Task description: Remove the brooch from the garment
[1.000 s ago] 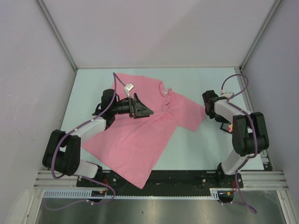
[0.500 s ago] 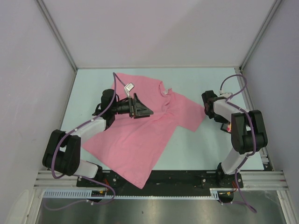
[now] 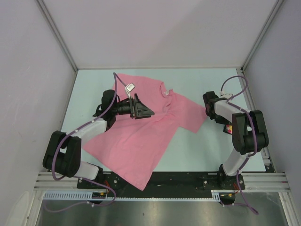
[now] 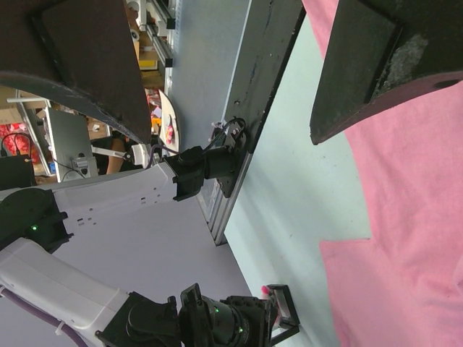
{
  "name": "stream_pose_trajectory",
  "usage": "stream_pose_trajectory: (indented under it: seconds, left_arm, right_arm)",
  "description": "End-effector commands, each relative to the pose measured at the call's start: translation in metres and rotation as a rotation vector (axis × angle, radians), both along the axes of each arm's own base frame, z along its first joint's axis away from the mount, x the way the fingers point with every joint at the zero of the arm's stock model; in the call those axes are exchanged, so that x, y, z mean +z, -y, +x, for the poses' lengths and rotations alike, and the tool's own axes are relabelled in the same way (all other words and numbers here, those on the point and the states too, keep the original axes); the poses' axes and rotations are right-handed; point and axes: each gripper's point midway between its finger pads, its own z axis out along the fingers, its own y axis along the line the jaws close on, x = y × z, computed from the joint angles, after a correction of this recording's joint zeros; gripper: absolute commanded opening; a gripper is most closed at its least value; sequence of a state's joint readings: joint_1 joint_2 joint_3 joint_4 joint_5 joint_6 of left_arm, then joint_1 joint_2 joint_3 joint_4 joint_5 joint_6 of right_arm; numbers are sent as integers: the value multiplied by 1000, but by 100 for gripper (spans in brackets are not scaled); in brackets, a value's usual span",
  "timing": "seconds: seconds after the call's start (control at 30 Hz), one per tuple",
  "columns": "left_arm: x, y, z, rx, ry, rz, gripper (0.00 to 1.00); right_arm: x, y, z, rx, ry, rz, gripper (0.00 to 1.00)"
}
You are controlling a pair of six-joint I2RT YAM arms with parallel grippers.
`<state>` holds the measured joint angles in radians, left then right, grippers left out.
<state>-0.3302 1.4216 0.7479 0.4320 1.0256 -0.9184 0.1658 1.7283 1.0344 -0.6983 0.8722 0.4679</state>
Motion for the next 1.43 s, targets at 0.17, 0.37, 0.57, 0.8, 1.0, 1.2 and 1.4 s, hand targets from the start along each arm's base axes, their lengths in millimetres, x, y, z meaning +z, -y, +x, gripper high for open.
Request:
stream_pose_trajectory:
  seconds: [0.17,0.37,0.57,0.8,1.0,1.2,1.4]
  left_arm:
    - [5,-3,-1,-11,20,-19,94]
    - [6,-6,2,6,38,0,96]
    - [9,-8,5,18,102,42,98]
    - [34,-11,4,53,318,108,99]
    - [71,11,-20,85,484,191,99]
    - [149,35,-74,124,651,64,100]
    - [218,20,-102,202,731,8,100]
  right_arm:
    - [15,-11,17,38,69,37,47]
    - [34,-21,20,60,106,63,53]
    - [71,-44,28,139,187,102,60]
    - [146,-117,33,377,385,274,65]
    - [224,-180,0,660,590,586,69]
    - [263,-204,-39,854,663,737,74]
    - [317,-203,-81,1019,859,825,100]
